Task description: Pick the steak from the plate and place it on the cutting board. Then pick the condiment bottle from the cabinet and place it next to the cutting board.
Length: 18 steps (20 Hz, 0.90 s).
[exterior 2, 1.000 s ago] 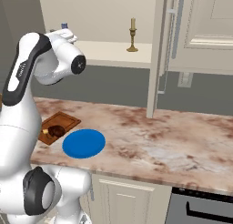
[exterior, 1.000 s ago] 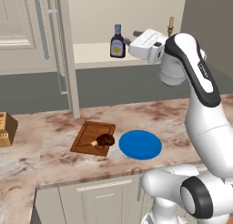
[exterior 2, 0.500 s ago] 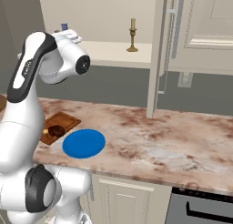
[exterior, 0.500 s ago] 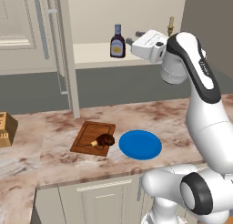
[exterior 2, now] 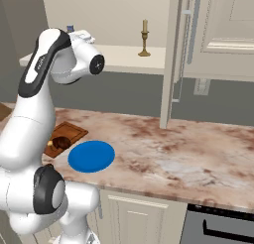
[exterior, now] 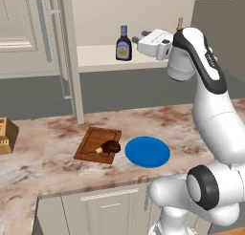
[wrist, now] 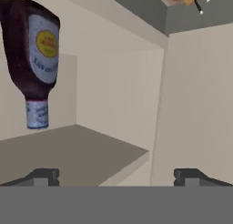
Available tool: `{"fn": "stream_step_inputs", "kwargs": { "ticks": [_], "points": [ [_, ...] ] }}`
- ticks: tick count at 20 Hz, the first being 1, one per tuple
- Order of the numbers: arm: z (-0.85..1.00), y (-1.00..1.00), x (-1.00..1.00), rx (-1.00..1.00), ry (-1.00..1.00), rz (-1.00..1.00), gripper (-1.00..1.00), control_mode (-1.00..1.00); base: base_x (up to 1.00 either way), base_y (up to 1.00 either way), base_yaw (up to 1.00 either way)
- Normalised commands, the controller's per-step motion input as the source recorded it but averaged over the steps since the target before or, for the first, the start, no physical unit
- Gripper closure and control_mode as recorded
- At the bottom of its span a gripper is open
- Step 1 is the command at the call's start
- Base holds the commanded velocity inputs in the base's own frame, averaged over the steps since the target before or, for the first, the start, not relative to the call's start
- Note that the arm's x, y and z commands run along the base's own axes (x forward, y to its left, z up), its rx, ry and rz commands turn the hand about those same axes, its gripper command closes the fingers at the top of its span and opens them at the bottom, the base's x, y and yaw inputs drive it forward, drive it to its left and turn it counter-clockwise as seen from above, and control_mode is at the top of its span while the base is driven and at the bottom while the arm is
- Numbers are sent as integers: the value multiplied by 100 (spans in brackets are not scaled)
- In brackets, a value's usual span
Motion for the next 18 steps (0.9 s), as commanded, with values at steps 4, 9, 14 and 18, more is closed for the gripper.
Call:
{"fn": "stream_step_inputs", "kwargs": {
  "ticks": [4,9,14,18],
  "points": [
    [-7,0,27,0,0,0,-100,-100,0,0,0],
    [-10,0,24,0,0,0,-100,-100,0,0,0],
    [-10,1,22,0,0,0,-100,-100,0,0,0],
    [-2,3,19,0,0,0,-100,-100,0,0,0]
  ]
}}
